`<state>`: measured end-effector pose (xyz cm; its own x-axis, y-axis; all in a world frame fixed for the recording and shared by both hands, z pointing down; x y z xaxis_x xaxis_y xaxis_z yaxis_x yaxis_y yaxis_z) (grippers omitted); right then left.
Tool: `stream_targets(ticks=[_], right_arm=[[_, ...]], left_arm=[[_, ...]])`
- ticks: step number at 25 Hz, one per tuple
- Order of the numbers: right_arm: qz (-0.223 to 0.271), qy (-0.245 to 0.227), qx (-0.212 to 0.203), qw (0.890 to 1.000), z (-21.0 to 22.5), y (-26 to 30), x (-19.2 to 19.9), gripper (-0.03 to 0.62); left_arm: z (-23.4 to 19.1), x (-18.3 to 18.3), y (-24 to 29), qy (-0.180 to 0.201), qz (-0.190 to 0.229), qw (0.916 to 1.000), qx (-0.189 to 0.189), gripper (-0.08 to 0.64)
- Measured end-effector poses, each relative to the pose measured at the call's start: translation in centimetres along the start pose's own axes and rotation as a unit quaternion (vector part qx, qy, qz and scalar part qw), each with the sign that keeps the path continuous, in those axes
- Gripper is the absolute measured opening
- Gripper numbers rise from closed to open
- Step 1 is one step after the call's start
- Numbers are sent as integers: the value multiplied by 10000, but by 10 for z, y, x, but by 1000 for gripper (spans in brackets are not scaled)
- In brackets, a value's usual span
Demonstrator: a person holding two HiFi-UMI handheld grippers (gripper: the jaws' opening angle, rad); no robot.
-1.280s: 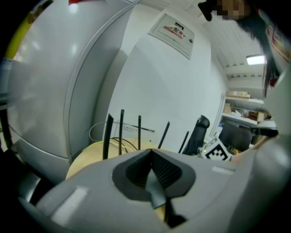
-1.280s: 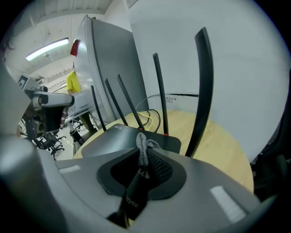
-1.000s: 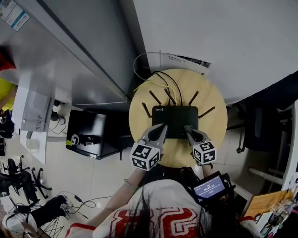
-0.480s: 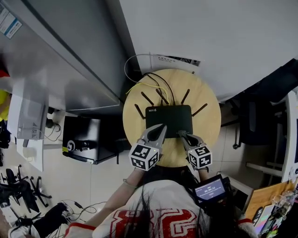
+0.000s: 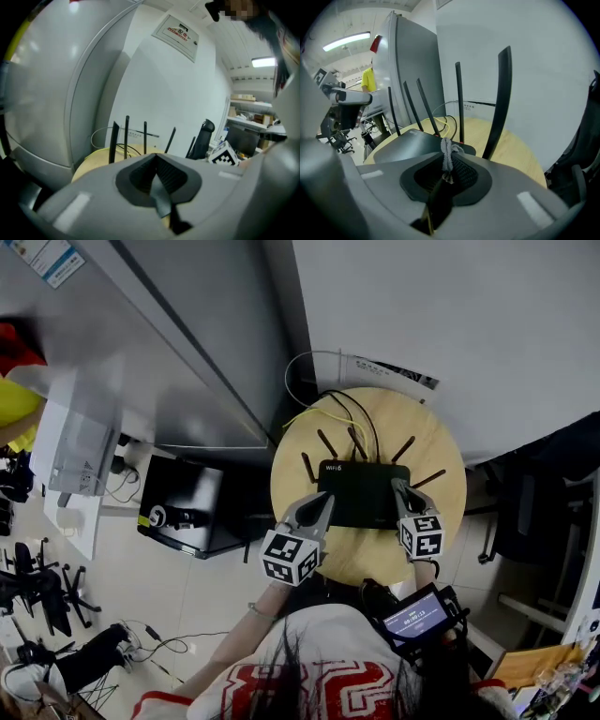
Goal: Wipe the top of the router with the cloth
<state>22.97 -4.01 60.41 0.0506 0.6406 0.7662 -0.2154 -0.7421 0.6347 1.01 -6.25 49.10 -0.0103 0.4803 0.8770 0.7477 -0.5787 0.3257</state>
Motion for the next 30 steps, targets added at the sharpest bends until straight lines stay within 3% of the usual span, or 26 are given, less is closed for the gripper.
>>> stream_targets(ticks=[5, 11, 30], right_arm=[[4, 51, 188, 9998, 9, 6, -3, 44], [14, 249, 160, 9996, 7, -3, 8, 44], [-95, 747, 196, 9970, -49, -72, 78, 44]], left_arm=[[-9, 1, -7, -55, 1, 9999, -147, 0], [-6, 1, -1, -35, -43, 10000, -22, 0], [48, 12, 11, 175, -209, 9939, 1066, 0]])
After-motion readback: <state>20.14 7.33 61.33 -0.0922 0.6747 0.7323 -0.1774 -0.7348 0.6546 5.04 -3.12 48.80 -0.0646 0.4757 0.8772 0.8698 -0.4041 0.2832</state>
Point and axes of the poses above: the fingertips, and each gripper's own axes: y forward along the fingers, z to its right, x out of its underside, the point moved 5 cm from there along -y, backward along the fingers
